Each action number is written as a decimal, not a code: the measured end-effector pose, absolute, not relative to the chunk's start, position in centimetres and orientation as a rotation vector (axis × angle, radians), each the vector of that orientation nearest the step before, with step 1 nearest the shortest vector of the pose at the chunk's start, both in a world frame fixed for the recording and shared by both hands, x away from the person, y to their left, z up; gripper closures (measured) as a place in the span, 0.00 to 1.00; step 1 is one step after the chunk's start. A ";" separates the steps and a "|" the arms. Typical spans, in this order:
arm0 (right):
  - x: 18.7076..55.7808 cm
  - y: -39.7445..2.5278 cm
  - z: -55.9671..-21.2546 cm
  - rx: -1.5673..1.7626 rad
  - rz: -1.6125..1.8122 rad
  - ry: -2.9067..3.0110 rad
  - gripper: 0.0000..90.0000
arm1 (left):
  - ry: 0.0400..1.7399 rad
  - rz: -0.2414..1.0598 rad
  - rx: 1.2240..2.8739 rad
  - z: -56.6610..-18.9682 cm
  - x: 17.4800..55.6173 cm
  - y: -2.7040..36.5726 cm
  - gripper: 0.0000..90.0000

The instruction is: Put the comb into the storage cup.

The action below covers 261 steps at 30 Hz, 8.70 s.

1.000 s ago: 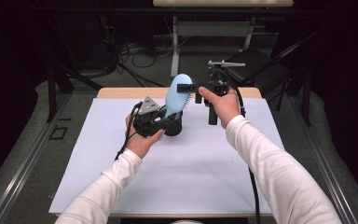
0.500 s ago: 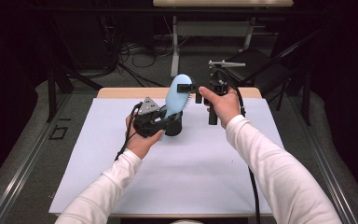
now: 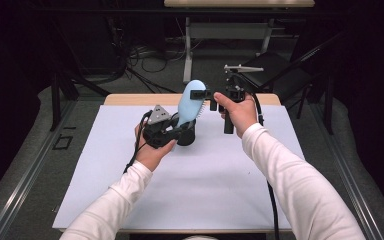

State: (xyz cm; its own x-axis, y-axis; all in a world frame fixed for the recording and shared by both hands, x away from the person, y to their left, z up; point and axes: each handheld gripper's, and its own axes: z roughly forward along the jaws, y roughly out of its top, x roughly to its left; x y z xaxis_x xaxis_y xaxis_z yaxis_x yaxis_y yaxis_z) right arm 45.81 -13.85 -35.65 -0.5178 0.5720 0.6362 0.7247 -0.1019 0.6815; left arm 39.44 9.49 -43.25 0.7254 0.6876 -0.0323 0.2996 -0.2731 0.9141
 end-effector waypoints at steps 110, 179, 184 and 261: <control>46.6 -15.8 -32.1 -1.587 -1.846 -2.125 0.58 | 1.017 0.316 1.699 -43.4 39.2 15.6 0.01; 48.1 -11.3 -33.0 -1.598 -1.943 -2.425 0.58 | 1.051 0.285 1.720 -44.0 39.4 17.0 0.01; 48.1 -11.1 -33.2 -1.596 -1.946 -2.441 0.58 | 1.048 0.284 1.722 -44.0 39.4 17.0 0.01; 48.1 -6.7 -40.2 -1.486 -1.892 -2.705 0.58 | 1.060 0.274 1.729 -44.4 39.6 17.2 0.01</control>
